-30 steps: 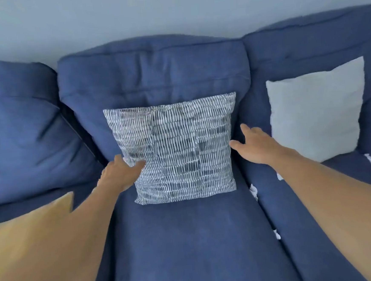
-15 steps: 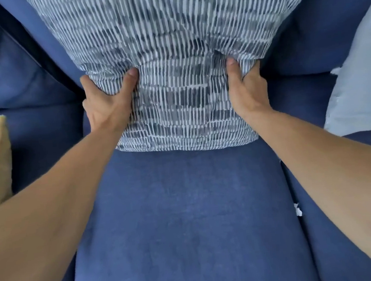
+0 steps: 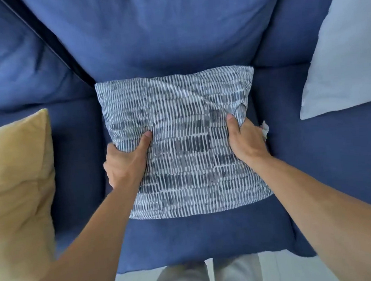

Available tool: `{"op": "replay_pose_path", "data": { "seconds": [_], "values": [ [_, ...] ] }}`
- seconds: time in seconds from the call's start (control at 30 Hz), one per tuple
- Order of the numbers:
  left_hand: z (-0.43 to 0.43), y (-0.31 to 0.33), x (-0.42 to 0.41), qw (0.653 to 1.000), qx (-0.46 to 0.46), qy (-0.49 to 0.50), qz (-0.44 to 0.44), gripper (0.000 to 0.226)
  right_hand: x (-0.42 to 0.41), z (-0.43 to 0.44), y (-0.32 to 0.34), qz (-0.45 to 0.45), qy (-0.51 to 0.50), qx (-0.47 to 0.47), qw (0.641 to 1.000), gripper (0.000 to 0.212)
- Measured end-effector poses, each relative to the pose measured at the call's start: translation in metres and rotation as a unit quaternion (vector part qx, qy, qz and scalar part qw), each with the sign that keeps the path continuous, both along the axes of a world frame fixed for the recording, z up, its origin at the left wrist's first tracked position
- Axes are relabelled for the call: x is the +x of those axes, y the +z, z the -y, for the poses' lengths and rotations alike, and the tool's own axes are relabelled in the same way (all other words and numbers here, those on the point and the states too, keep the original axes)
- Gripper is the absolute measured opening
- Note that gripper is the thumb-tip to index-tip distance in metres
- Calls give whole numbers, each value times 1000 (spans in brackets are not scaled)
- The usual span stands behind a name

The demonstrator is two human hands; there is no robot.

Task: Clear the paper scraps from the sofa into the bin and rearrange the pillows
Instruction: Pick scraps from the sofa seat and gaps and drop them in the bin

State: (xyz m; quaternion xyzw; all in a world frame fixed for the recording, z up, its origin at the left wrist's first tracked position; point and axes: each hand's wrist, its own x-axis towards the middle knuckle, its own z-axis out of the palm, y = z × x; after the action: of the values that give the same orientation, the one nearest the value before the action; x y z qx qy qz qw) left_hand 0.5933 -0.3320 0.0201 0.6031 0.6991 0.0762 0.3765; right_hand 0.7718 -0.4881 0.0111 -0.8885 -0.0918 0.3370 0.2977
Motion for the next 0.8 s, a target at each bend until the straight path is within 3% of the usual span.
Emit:
{"op": "replay_pose_path", "data": {
  "seconds": [0.27, 0.43, 0.53, 0.67, 0.8],
  "values": [
    [56, -45, -45, 982, -102, 0, -158, 108, -54, 50, -50, -87, 14, -110, 990, 76],
    [54, -56, -48, 974, -133, -24, -183, 102, -56, 52, -65, -86, 20, -127, 988, 81],
    [49, -50, -55, 974, -136, -48, -174, 112, -45, 52, -57, -93, 62, -168, 980, 86],
    [26, -35, -56, 976, -109, -110, -155, 131, -17, 45, -31, -36, 126, -207, 970, 88],
    [-14, -26, -34, 965, -41, -199, -163, 121, 13, 21, -10, 65, 195, -211, 956, 85]
  ]
}}
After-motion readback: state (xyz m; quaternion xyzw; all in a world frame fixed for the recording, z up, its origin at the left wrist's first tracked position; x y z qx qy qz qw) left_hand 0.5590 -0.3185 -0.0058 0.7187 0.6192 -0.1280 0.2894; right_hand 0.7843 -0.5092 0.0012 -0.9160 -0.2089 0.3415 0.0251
